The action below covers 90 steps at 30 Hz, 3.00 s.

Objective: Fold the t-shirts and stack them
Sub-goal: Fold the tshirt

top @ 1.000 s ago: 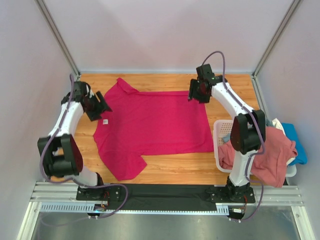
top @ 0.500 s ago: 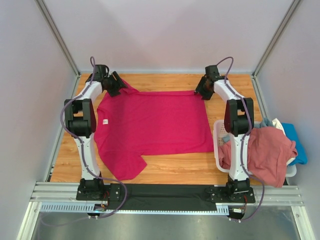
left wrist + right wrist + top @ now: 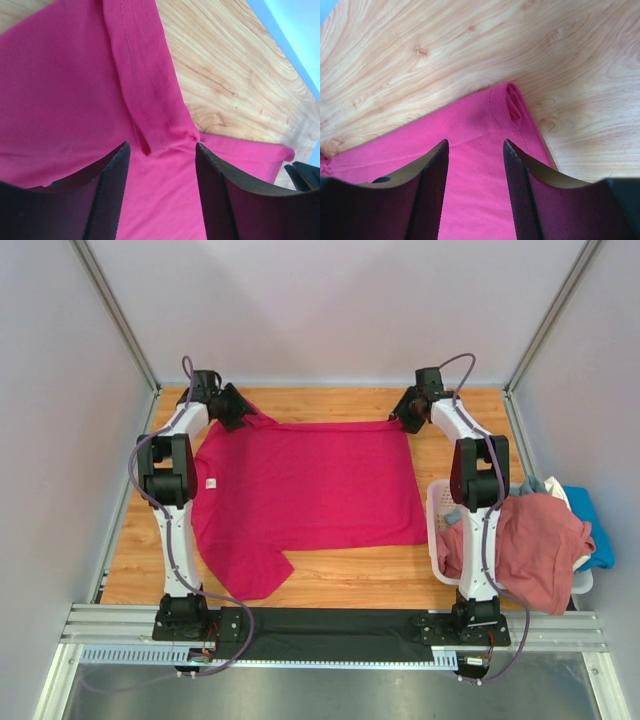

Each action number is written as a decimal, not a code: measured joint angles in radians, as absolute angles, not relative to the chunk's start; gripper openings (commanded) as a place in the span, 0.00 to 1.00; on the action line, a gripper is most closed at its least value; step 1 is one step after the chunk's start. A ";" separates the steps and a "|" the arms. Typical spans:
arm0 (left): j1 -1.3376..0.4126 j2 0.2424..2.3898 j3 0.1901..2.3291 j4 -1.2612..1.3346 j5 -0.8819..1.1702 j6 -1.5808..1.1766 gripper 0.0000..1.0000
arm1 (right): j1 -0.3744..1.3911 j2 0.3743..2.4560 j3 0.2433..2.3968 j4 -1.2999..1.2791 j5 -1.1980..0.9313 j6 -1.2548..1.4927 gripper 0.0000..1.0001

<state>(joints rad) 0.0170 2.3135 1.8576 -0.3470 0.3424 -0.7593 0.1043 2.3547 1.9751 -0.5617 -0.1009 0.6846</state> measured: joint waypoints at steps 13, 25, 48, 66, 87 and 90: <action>-0.026 2.386 1.919 -0.360 0.331 -0.797 0.47 | 0.079 2.360 1.980 -0.548 -0.109 0.734 0.47; -0.035 2.442 2.037 -0.395 0.327 -0.780 0.16 | 0.071 2.406 1.998 -0.539 -0.126 0.772 0.39; -0.043 2.437 2.037 -0.457 0.327 -0.737 0.00 | 0.064 2.398 1.963 -0.519 -0.134 0.778 0.03; -0.083 2.178 1.915 -0.540 0.284 -0.676 0.00 | 0.055 2.394 2.032 -0.648 -0.187 0.735 0.00; -0.119 1.902 1.569 -0.607 0.281 -0.587 0.34 | 0.049 2.222 1.878 -0.735 -0.238 0.669 0.00; -0.139 1.887 1.492 -0.598 0.327 -0.545 0.55 | 0.049 2.222 1.872 -0.749 -0.238 0.664 0.00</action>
<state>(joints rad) -0.1394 1.8866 1.4921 -0.5980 0.3267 -0.5449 0.0490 2.2215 1.8717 -0.7490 -0.2379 0.6643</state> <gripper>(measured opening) 0.471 0.009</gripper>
